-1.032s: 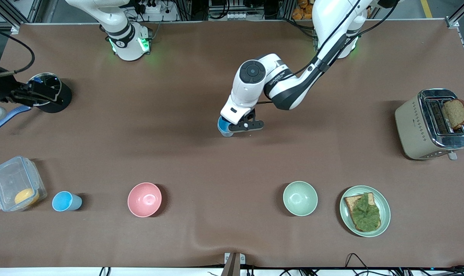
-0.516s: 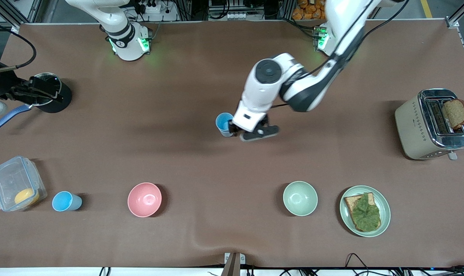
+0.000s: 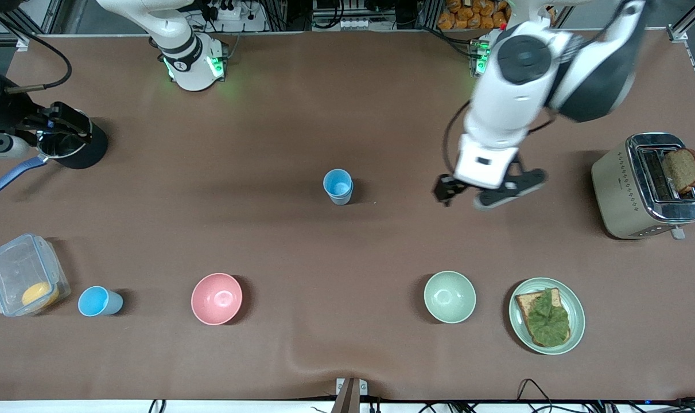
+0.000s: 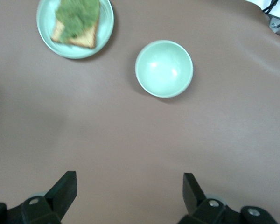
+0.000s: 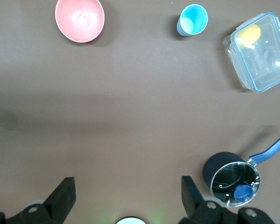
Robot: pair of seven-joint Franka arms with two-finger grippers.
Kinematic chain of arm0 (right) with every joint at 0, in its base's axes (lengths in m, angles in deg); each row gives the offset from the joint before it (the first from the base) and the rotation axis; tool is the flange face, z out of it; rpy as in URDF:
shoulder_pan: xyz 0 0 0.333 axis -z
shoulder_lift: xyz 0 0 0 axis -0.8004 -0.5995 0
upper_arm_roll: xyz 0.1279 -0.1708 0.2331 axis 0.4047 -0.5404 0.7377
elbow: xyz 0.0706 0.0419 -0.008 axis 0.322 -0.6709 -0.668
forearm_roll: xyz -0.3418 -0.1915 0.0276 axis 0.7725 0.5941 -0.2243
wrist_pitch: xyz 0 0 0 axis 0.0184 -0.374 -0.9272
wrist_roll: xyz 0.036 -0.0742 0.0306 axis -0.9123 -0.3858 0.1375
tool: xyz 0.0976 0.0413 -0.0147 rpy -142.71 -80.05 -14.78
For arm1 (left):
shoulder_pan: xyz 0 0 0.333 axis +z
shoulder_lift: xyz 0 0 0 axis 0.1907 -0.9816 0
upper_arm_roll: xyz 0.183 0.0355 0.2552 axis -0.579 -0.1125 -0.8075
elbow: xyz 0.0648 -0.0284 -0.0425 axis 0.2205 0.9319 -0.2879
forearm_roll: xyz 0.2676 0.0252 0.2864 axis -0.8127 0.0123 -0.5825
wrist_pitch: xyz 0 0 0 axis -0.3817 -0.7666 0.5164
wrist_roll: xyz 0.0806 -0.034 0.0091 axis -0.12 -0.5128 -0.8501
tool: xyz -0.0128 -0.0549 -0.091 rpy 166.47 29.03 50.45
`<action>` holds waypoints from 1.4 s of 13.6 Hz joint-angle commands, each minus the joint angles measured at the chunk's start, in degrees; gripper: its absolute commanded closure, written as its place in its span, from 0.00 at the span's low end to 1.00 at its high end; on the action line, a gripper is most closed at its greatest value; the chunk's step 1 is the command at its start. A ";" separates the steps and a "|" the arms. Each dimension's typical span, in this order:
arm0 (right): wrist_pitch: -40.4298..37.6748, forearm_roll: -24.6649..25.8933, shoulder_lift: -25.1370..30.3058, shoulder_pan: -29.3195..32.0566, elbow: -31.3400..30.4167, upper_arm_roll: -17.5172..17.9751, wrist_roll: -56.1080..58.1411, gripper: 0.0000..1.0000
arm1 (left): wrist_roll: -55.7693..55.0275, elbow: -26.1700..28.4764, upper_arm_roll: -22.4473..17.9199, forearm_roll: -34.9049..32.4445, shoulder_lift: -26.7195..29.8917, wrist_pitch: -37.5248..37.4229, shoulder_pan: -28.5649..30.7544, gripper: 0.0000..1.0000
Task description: Stack blue cups with both arms
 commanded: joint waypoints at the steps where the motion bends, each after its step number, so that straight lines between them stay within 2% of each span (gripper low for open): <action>1: -0.32 0.77 0.45 0.33 -0.56 -0.24 0.06 0.00 | 12.21 -0.28 0.51 2.10 2.24 -1.14 5.70 0.00; 5: -0.40 -2.74 0.19 3.57 -0.83 -0.33 0.67 0.00 | 17.25 -8.18 0.42 3.94 1.72 -12.63 8.25 0.00; 8: -0.40 -3.01 -0.17 3.84 -1.09 -0.33 0.68 0.00 | 27.70 -9.52 -0.63 7.37 2.59 -14.24 11.07 0.00; 10: -0.23 -3.01 -0.34 3.76 -1.09 -0.33 0.68 0.00 | 35.51 -9.35 -7.98 9.47 4.52 -16.17 6.63 0.00; 12: -0.05 -3.01 -0.52 3.84 -1.09 -0.33 0.68 0.00 | 43.68 -9.26 -18.16 13.33 6.01 -17.93 0.47 0.00; 13: -0.05 -3.18 -0.60 3.84 -1.09 -0.33 0.68 0.00 | 46.85 -8.82 -21.17 14.22 6.98 -18.28 -1.21 0.00; 19: -0.40 -6.17 -0.78 6.31 -2.23 -0.33 0.76 0.00 | 48.29 -8.12 -25.95 15.02 9.27 -20.83 -3.95 0.00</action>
